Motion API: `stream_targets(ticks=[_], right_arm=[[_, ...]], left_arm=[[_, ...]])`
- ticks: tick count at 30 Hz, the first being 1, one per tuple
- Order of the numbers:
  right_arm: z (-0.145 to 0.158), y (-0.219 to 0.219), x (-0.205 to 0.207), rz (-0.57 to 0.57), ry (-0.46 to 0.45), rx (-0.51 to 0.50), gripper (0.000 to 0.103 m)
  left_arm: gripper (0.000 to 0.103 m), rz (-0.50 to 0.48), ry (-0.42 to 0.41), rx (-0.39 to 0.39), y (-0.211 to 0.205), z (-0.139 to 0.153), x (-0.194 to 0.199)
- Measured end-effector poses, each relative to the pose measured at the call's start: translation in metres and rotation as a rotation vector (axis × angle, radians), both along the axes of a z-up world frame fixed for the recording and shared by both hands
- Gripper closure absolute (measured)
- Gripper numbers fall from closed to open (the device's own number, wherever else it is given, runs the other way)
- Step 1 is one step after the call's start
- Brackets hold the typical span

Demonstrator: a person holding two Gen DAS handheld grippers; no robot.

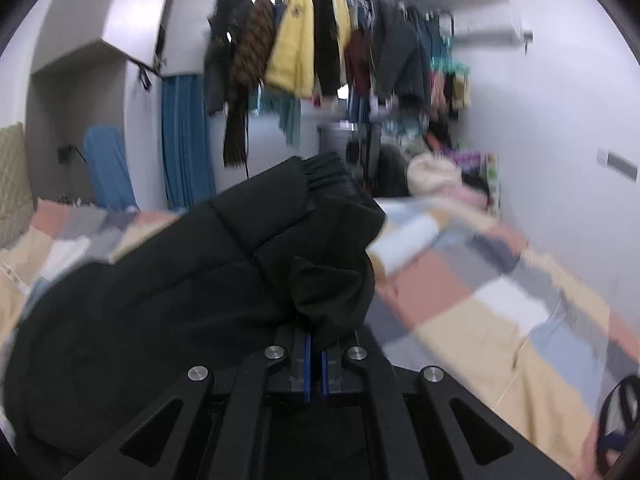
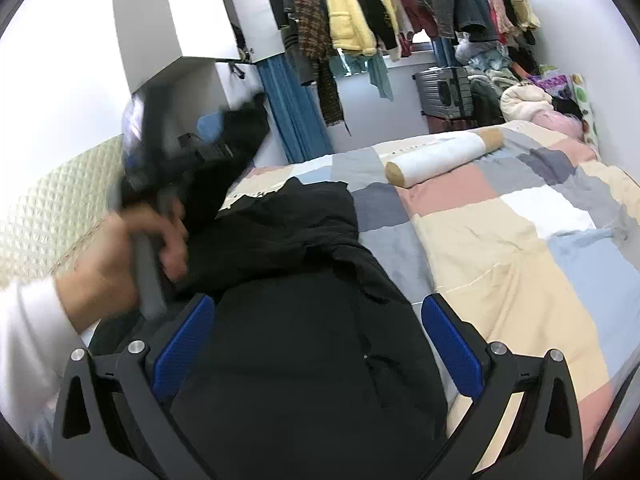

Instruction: Fold large clothes

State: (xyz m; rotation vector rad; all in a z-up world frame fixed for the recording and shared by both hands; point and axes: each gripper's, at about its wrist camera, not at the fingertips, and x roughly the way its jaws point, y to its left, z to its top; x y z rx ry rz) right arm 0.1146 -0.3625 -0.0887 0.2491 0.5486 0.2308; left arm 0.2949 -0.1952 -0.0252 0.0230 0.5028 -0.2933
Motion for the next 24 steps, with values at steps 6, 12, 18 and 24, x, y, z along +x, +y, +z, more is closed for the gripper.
stream_targets(ticks=[6, 12, 18, 24], right_arm=[[-0.02, -0.011, 0.015, 0.0, 0.05, 0.046, 0.0], [-0.034, -0.016, 0.028, 0.008, 0.094, 0.077, 0.0], [-0.038, -0.02, 0.026, -0.015, 0.107, 0.093, 0.0], [-0.028, -0.009, 0.019, -0.013, 0.077, 0.022, 0.0]], left_arm=[[0.101, 0.051, 0.087, 0.147, -0.027, -0.072, 0.03], [0.1, 0.069, 0.136, 0.157, -0.034, -0.082, 0.041], [0.098, 0.097, 0.091, 0.157, -0.03, -0.056, 0.017], [0.04, 0.142, 0.013, 0.165, -0.013, -0.019, -0.026]])
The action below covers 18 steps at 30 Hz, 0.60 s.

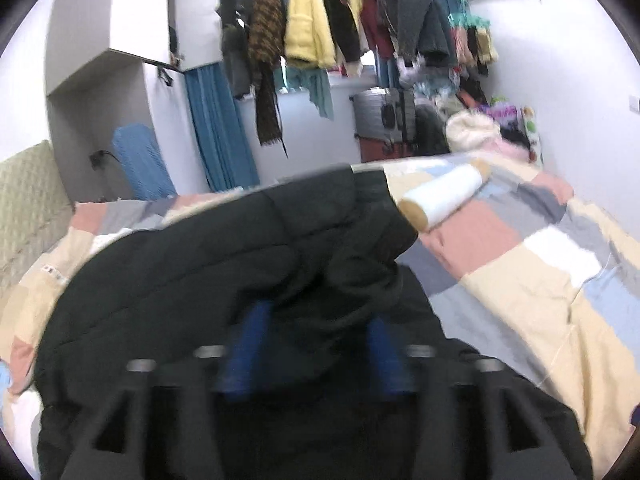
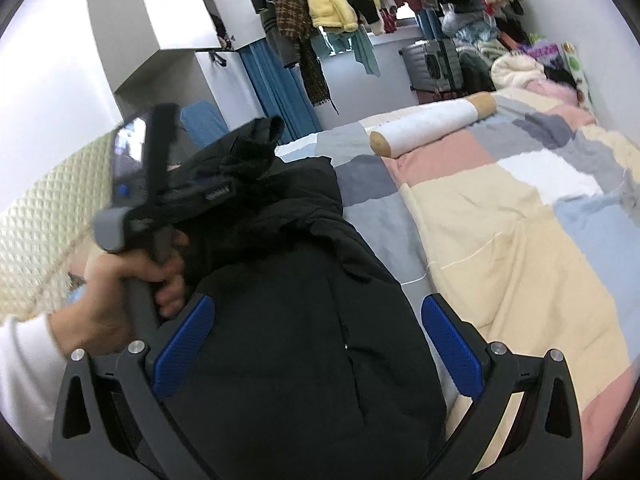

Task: Fold large clothes
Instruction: 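Lower the folded hem onto the jacket and open both grippers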

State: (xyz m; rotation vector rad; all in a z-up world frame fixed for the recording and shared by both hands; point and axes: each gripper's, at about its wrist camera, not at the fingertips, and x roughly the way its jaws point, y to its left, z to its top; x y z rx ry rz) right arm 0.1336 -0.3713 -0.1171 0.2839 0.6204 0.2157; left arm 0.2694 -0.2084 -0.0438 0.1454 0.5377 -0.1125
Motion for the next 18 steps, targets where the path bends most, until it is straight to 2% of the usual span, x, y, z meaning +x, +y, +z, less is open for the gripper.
stream_targets(ticks=[7, 11, 15, 18], right_arm=[[0.016, 0.01, -0.015, 0.014, -0.065, -0.052, 0.0], [0.027, 0.019, -0.023, 0.032, -0.104, -0.073, 0.0], [0.038, 0.033, -0.031, 0.049, -0.129, -0.106, 0.0], [0.046, 0.042, -0.039, 0.059, -0.132, -0.124, 0.0]], left_arm=[[0.038, 0.05, -0.058, -0.064, 0.055, 0.061, -0.059], [0.038, 0.091, -0.09, -0.118, 0.094, 0.094, -0.108], [0.038, 0.115, -0.098, -0.162, 0.131, 0.111, -0.151], [0.038, 0.117, -0.117, -0.15, 0.153, 0.112, -0.183]])
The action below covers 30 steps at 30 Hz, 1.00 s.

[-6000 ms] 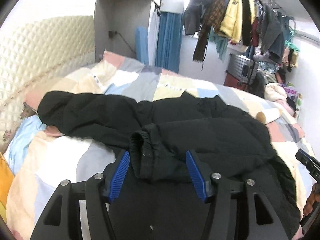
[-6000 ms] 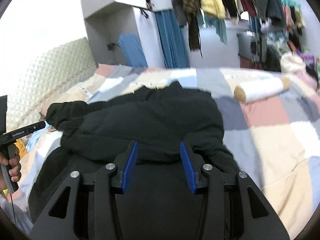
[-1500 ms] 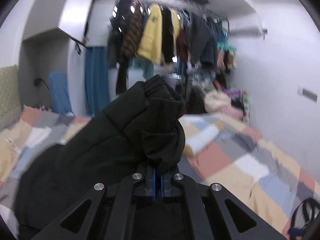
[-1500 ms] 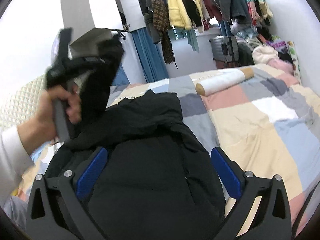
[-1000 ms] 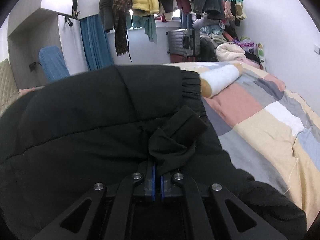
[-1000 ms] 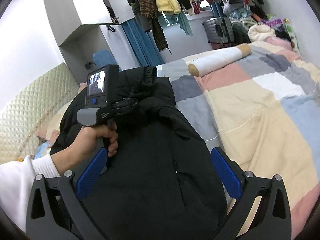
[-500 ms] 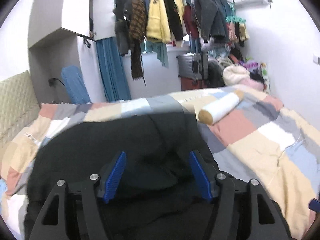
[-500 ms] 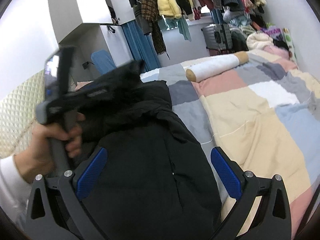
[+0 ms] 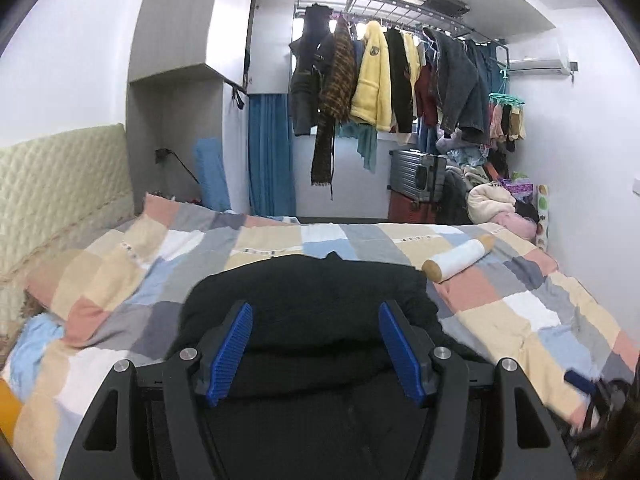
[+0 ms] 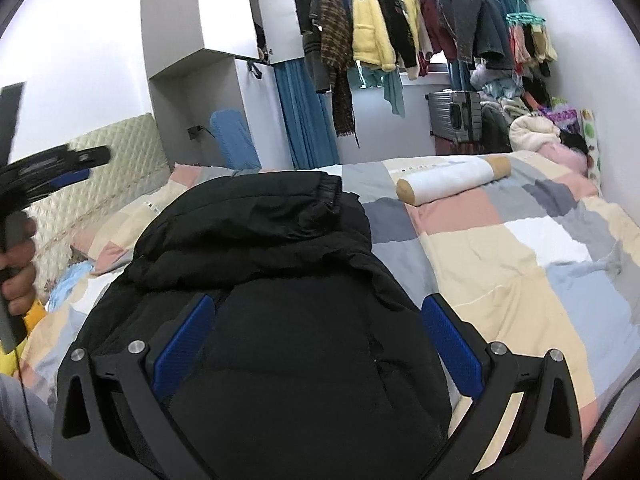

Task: Fold large clothes
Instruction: 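Lower the folded hem onto the jacket and open both grippers, then grasp the folded black jacket's edge with both grippers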

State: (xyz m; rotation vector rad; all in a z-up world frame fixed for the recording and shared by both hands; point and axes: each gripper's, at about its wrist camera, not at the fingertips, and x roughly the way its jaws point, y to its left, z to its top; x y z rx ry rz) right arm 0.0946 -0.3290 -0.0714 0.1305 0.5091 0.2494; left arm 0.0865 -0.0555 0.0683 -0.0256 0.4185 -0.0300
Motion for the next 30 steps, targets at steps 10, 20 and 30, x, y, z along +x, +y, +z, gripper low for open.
stream_targets(ticks=[10, 20, 30], right_arm=[[0.01, 0.053, -0.002, 0.137, 0.098, -0.015, 0.0], [0.037, 0.104, 0.102, 0.174, 0.042, -0.106, 0.0], [-0.049, 0.061, 0.246, -0.013, 0.256, -0.023, 0.004]], left_arm=[[0.038, 0.03, 0.074, -0.158, 0.08, -0.077, -0.041], [0.038, 0.069, 0.061, -0.2, 0.107, -0.099, -0.03], [0.038, 0.135, 0.14, -0.265, 0.119, -0.129, 0.0]])
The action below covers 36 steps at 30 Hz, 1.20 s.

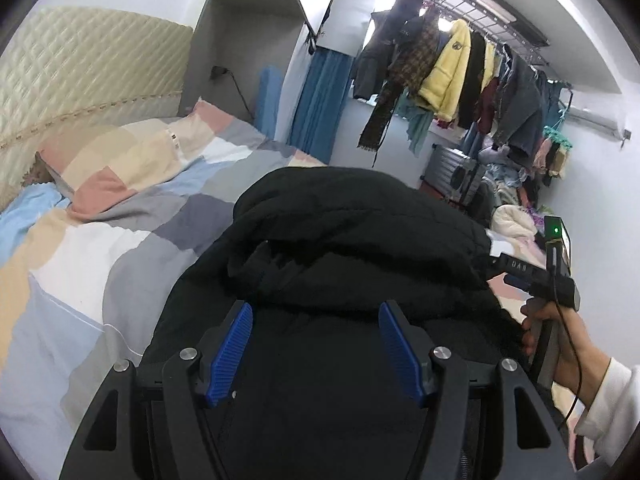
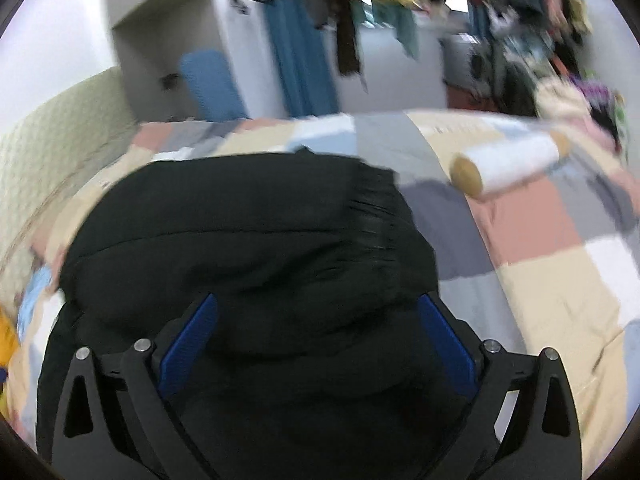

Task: Fold large clothes
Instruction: 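Grasp the folded black jacket's edge with both grippers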

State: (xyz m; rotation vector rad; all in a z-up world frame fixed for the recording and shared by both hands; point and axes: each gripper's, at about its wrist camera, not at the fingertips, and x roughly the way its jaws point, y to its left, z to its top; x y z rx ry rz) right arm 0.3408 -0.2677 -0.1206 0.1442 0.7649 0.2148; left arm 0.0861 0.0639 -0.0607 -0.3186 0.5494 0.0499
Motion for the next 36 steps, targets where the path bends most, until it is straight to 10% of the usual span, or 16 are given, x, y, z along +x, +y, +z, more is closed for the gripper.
stream_targets(ticks=[3, 7, 11, 20, 36], right_arm=[[-0.015, -0.018, 0.019, -0.041, 0.041, 0.101, 0.013], [-0.024, -0.016, 0.028, 0.036, 0.033, 0.167, 0.063], [-0.002, 0.001, 0.017, 0.084, -0.046, 0.131, 0.084], [0.053, -0.022, -0.011, 0.055, -0.225, 0.106, 0.088], [-0.031, -0.031, 0.009, 0.057, -0.022, -0.058, 0.08]], left_arm=[[0.038, 0.01, 0.029, 0.015, -0.003, -0.01, 0.009], [0.038, 0.018, 0.062, 0.025, -0.005, -0.021, 0.018], [0.038, 0.015, 0.075, 0.039, -0.01, -0.024, 0.021], [0.038, 0.001, 0.068, 0.07, -0.017, -0.02, 0.014], [0.038, 0.038, 0.063, 0.064, -0.003, -0.021, 0.016]])
